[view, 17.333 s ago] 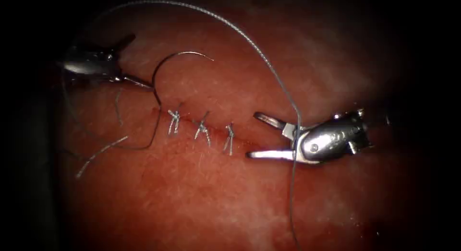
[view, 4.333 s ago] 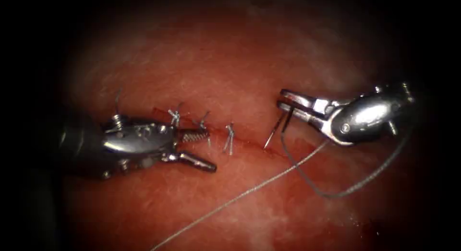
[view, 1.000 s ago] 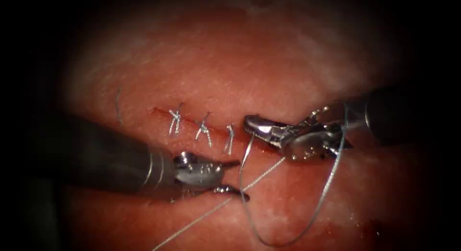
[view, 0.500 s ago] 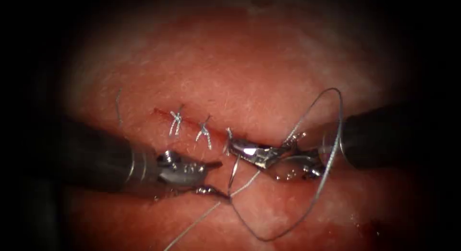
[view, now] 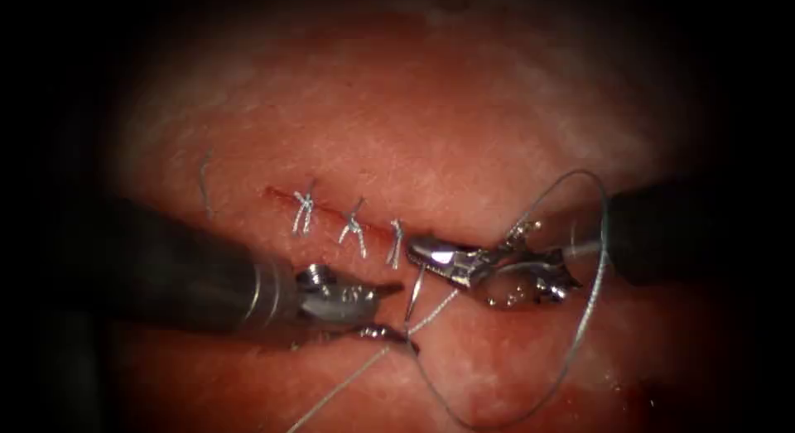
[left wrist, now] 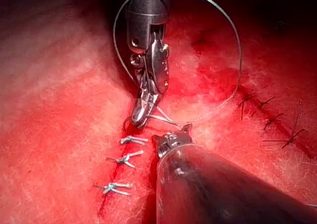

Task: Wound Closure

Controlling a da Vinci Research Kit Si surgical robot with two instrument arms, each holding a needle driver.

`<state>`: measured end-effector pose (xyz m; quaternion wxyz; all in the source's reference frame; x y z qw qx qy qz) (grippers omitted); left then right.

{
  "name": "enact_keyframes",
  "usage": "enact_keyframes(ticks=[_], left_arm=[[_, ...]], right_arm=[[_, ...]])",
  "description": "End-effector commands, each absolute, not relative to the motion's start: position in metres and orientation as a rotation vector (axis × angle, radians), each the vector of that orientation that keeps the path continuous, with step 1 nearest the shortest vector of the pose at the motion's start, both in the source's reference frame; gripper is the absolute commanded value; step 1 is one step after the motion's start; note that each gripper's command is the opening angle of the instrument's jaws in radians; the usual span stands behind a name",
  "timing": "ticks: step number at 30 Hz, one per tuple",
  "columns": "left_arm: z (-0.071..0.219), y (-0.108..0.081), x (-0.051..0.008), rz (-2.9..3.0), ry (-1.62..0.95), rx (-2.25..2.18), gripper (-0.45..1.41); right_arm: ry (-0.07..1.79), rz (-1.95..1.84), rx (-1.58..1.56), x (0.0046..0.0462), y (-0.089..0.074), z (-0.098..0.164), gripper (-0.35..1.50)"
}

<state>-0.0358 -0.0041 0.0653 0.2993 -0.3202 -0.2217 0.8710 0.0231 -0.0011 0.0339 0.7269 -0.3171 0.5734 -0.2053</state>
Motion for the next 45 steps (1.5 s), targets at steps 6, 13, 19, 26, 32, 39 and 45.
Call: enact_keyframes(ticks=[6, 13, 19, 26, 32, 39, 45], left_arm=[[0.0661, -0.004, -0.0364, 2.296, -0.559, -0.857, 0.52], [0.0673, -0.004, -0.0358, 2.305, -0.553, -0.861, 0.52], [0.0676, -0.0039, -0.0361, 2.304, -0.548, -0.859, 0.52], [0.0689, -0.0046, -0.0373, 2.303, -0.563, -0.872, 0.52], [0.0696, -0.0052, -0.0376, 2.306, -0.562, -0.876, 0.52], [0.0699, -0.0053, -0.0376, 2.307, -0.566, -0.88, 0.52], [0.0701, -0.0057, -0.0377, 2.304, -0.571, -0.88, 0.52]], right_arm=[[1.337, -0.267, -0.62, 0.0229, -0.0003, 0.0326, -0.35], [1.37, -0.2, -0.594, 0.0223, 0.0008, 0.0323, -0.35], [1.387, -0.168, -0.572, 0.022, 0.001, 0.0322, -0.35], [1.408, -0.131, -0.54, 0.022, 0.0013, 0.0324, -0.35], [1.425, -0.092, -0.517, 0.0219, 0.0019, 0.0326, -0.35], [1.435, -0.109, -0.541, 0.0219, 0.0019, 0.0318, -0.35], [1.438, -0.139, -0.599, 0.0217, 0.0022, 0.0312, -0.35]])
